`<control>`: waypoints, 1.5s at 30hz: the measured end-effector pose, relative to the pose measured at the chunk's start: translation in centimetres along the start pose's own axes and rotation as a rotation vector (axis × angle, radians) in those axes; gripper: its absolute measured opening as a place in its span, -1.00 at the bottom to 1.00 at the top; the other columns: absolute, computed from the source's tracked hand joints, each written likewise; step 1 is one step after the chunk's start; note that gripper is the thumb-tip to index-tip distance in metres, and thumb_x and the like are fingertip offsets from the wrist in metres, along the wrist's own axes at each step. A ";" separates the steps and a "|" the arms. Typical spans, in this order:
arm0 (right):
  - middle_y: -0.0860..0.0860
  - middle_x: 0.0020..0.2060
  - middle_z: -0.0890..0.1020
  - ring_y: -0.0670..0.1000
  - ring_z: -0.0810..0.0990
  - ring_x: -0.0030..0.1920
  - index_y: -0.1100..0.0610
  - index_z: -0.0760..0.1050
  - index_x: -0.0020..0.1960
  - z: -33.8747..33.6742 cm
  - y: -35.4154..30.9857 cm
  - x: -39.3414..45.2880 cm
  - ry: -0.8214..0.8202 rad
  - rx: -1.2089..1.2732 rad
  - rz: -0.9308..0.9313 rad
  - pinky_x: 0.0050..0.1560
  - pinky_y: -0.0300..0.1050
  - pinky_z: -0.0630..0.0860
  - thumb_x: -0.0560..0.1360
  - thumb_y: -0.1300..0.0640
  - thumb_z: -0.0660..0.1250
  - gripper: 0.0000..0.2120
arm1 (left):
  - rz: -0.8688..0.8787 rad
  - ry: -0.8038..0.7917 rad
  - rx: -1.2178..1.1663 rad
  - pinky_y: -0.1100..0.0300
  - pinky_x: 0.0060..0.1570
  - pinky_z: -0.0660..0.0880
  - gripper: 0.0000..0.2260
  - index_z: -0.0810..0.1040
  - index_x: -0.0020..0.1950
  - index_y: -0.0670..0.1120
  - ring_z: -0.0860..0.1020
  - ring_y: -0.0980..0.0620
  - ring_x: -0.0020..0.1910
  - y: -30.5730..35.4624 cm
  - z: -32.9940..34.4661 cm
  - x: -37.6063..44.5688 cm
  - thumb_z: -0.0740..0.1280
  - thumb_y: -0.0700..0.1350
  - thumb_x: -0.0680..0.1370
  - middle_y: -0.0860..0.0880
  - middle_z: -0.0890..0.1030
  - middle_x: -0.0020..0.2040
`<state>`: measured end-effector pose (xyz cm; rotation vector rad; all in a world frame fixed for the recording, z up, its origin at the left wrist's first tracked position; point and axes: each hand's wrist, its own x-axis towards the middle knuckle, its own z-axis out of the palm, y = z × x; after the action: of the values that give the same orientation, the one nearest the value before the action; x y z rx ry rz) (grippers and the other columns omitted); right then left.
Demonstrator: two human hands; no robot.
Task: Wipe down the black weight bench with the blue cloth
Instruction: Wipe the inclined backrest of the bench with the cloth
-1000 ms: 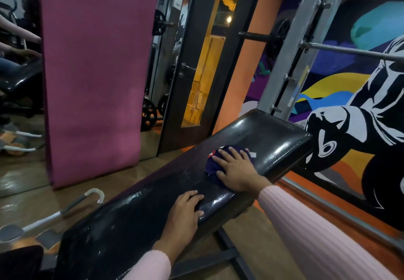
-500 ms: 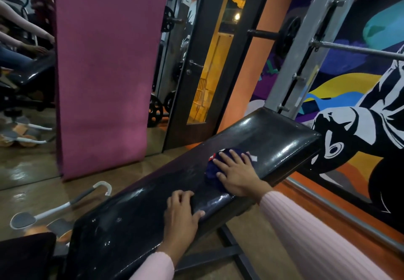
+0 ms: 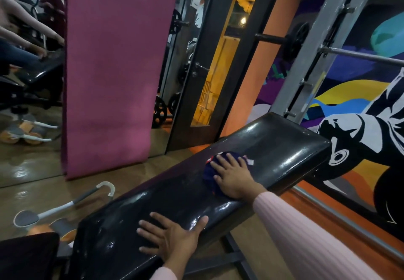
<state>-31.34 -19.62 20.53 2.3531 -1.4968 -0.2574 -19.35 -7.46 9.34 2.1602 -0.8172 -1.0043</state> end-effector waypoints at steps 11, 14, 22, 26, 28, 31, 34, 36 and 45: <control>-0.13 0.54 0.14 0.01 0.04 0.54 -0.18 0.23 0.47 -3.0 3.7 -0.2 -0.081 0.026 -0.102 0.47 0.21 -0.05 0.55 -0.16 0.14 -0.51 | 0.044 -0.192 0.100 -0.33 0.40 -0.23 0.41 -0.37 0.51 -0.17 -0.38 -0.25 0.49 0.3 -1.9 1.2 0.25 0.61 0.03 -0.27 -0.37 0.51; -0.03 0.57 0.03 0.10 -0.05 0.55 -0.10 0.05 0.54 -0.5 -1.1 0.6 -0.067 -0.030 -0.070 0.48 0.20 -0.11 0.61 -0.13 -0.05 -0.49 | 0.045 -0.222 0.101 -0.34 0.39 -0.24 0.43 -0.40 0.51 -0.17 -0.38 -0.25 0.49 0.2 -2.1 1.4 0.26 0.61 0.02 -0.26 -0.39 0.51; -0.17 0.55 0.06 -0.04 -0.06 0.55 -0.21 0.06 0.52 0.8 1.0 -3.0 -0.030 0.012 -0.297 0.48 0.07 -0.13 0.40 -0.26 -0.26 -0.31 | 0.047 -0.236 0.113 -0.32 0.41 -0.22 0.41 -0.38 0.51 -0.17 -0.38 -0.24 0.49 -0.2 -2.1 1.9 0.28 0.59 0.03 -0.25 -0.39 0.51; -0.13 0.56 0.03 0.00 -0.05 0.56 -0.19 0.04 0.53 -0.7 2.9 1.0 -0.040 -0.040 -0.050 0.49 0.10 -0.12 0.54 -0.22 -0.15 -0.44 | 0.036 -0.227 0.128 -0.31 0.42 -0.20 0.40 -0.36 0.52 -0.17 -0.35 -0.24 0.50 -0.1 -2.3 1.9 0.30 0.58 0.04 -0.25 -0.36 0.52; -0.09 0.57 0.00 0.06 -0.07 0.56 -0.14 0.01 0.55 -0.6 1.1 2.5 -0.044 -0.027 -0.008 0.49 0.14 -0.13 0.61 -0.11 -0.05 -0.50 | 0.036 -0.220 0.133 -0.31 0.41 -0.20 0.40 -0.36 0.52 -0.17 -0.35 -0.24 0.50 0.0 -2.3 1.9 0.30 0.58 0.05 -0.25 -0.36 0.52; -0.07 0.57 -0.01 0.08 -0.08 0.56 -0.11 0.01 0.55 0.5 -2.4 2.2 -0.060 -0.027 -0.110 0.48 0.17 -0.13 0.61 -0.10 -0.06 -0.49 | 0.027 -0.219 0.143 -0.32 0.41 -0.18 0.39 -0.36 0.52 -0.17 -0.34 -0.26 0.51 0.2 -2.3 1.8 0.31 0.57 0.06 -0.25 -0.35 0.52; -0.13 0.56 0.06 0.01 -0.06 0.56 -0.16 0.08 0.53 0.7 -2.4 0.3 -0.125 0.022 -0.301 0.50 0.15 -0.12 0.59 -0.12 -0.02 -0.50 | 0.009 -0.230 0.142 -0.33 0.42 -0.12 0.41 -0.33 0.53 -0.17 -0.28 -0.27 0.52 0.6 -2.9 1.9 0.36 0.54 0.03 -0.26 -0.31 0.53; -0.19 0.53 0.15 -0.06 -0.01 0.54 -0.19 0.20 0.48 -0.7 -0.3 0.0 -0.172 0.103 -0.348 0.51 0.13 -0.10 0.57 -0.09 0.12 -0.52 | 0.005 -0.243 0.122 -0.34 0.42 -0.06 0.40 -0.27 0.54 -0.17 -0.22 -0.27 0.52 0.9 -3.6 2.2 0.43 0.49 0.04 -0.26 -0.25 0.54; -0.04 0.57 -0.03 0.09 -0.11 0.56 -0.11 0.00 0.55 -0.4 -3.1 5.5 -0.127 0.006 -0.062 0.48 0.15 -0.16 0.59 -0.07 0.00 -0.46 | 0.194 -0.170 0.239 -0.05 0.38 0.30 -0.24 0.04 0.53 -0.10 0.12 -0.20 0.46 -1.5 -5.1 3.9 0.34 0.16 0.49 -0.21 0.08 0.47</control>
<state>-26.26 -23.30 19.95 2.4316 -1.4841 -0.4257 -12.78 -8.04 9.25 2.1585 -1.2581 -1.0438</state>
